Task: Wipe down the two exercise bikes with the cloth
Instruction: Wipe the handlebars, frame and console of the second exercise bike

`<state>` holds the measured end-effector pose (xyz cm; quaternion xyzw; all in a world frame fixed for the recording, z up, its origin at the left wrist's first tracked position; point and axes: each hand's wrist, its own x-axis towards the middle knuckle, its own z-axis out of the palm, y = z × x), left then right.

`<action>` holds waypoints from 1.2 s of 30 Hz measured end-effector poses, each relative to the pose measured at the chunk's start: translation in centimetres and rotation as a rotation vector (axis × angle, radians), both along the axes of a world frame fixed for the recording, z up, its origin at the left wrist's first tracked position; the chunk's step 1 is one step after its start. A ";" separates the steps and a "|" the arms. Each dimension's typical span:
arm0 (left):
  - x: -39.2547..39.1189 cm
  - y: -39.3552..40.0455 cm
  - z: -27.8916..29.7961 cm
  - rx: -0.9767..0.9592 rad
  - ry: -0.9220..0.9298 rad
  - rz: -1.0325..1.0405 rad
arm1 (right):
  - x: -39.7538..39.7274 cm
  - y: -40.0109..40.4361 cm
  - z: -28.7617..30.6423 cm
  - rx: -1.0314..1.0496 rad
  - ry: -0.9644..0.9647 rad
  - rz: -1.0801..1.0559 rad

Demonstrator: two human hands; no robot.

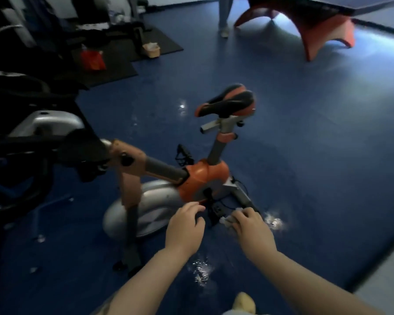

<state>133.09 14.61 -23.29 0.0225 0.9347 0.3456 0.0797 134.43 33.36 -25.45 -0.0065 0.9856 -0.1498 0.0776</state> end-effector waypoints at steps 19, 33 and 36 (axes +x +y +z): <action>-14.4 28.9 -5.6 -0.181 -0.264 -0.359 | -7.6 29.4 -1.4 0.061 -0.156 -0.272; -33.8 38.2 -7.8 -0.227 -0.343 -0.272 | -28.2 40.7 -1.9 0.048 -0.245 -0.252; -37.1 39.8 -8.3 -0.227 -0.382 -0.216 | -32.4 42.5 -2.8 0.040 -0.293 -0.152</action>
